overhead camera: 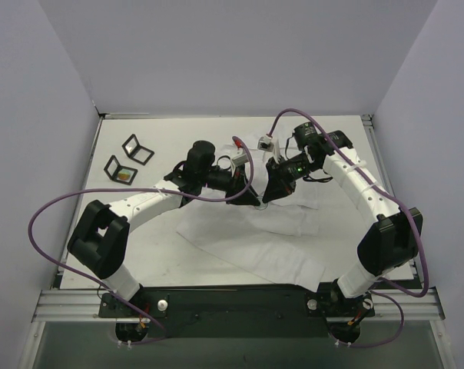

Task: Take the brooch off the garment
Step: Close the brooch.

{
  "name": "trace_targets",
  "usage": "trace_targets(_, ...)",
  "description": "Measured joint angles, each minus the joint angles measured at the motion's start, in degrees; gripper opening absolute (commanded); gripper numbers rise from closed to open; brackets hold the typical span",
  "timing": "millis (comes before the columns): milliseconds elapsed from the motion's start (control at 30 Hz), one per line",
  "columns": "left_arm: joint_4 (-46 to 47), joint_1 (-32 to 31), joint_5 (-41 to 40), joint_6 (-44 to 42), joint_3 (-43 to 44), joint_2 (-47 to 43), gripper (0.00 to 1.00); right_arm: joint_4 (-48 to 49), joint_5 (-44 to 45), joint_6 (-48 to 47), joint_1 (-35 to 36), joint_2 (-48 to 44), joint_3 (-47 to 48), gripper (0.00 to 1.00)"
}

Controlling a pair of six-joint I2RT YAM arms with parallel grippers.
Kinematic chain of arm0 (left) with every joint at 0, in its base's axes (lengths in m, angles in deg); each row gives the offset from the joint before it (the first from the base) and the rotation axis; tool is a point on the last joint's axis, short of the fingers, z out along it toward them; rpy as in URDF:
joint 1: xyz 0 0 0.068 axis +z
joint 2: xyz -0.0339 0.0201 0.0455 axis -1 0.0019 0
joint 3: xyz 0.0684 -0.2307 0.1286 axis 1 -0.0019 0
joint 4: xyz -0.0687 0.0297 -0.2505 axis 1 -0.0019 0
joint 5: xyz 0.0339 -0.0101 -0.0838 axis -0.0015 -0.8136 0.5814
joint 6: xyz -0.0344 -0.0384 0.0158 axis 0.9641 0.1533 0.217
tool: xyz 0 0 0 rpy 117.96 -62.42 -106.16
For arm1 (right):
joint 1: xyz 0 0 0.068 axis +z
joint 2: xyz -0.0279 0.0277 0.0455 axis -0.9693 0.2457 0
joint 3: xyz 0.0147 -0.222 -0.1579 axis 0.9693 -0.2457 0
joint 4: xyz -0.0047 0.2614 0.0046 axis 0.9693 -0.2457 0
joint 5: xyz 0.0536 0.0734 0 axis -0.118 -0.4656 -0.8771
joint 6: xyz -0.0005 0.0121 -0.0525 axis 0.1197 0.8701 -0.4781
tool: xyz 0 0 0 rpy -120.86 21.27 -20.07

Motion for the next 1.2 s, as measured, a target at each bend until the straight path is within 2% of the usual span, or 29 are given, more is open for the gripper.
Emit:
trace_targets(900, -5.79, -1.01, -1.4, -4.17, 1.64, 0.85, 0.23, -0.61, 4.22, -0.24, 1.57, 0.0, 0.0, 0.0)
trace_targets(1200, -11.04, -2.21, -4.48, -7.37, 3.56, 0.94, 0.17, -1.16, 5.9, -0.33, 1.97, 0.0, 0.0, 0.0)
